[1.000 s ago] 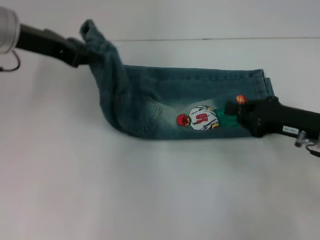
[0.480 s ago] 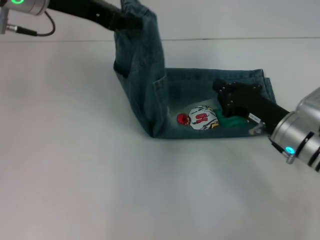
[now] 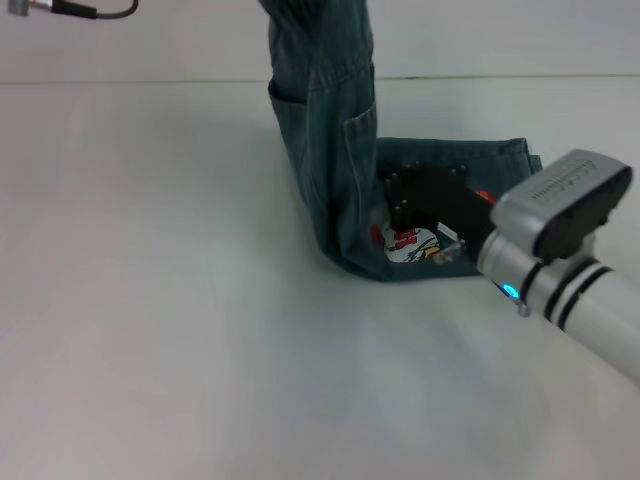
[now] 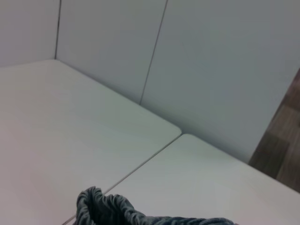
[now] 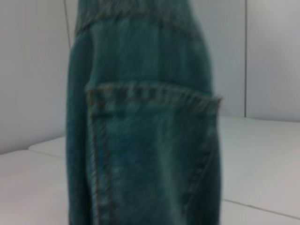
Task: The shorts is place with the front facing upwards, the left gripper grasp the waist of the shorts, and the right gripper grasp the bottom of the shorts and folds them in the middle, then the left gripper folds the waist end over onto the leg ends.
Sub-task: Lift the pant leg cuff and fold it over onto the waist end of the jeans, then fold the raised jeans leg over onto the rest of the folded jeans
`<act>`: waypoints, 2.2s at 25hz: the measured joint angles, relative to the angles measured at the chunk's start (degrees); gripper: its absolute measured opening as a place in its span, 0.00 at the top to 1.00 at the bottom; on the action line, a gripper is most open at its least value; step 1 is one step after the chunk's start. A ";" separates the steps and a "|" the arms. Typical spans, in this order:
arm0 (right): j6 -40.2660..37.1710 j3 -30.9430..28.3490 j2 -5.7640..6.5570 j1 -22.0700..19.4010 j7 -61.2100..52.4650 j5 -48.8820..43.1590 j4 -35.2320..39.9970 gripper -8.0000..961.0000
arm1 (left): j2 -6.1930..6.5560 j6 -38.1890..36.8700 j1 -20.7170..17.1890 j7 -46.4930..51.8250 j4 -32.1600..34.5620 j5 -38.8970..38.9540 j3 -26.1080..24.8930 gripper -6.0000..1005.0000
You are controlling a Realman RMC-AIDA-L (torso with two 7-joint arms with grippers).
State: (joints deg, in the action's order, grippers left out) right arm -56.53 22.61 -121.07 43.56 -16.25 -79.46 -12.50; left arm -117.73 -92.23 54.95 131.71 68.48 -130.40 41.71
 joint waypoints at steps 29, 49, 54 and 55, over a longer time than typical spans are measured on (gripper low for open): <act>9.49 -14.78 0.74 2.85 -12.90 -28.80 0.99 0.94 | -1.64 -0.04 -0.88 0.47 -2.81 3.83 0.46 0.91; -15.79 -29.70 1.55 -14.14 -28.99 -17.09 15.98 0.91 | -6.62 24.93 -2.98 -7.51 -17.75 10.39 27.87 0.86; -17.76 -30.27 1.54 -15.30 -29.64 -15.86 16.00 0.91 | -6.83 33.93 -4.02 -7.27 -20.54 12.47 38.34 0.84; -17.70 -30.41 1.54 -15.34 -29.74 -15.84 16.00 0.91 | -6.85 34.98 -4.28 -7.21 -20.82 13.34 39.74 0.84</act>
State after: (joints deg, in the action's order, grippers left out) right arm -74.23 -7.80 -119.52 28.23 -46.00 -95.30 3.50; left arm -124.58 -57.26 50.67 124.49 47.66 -117.06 81.44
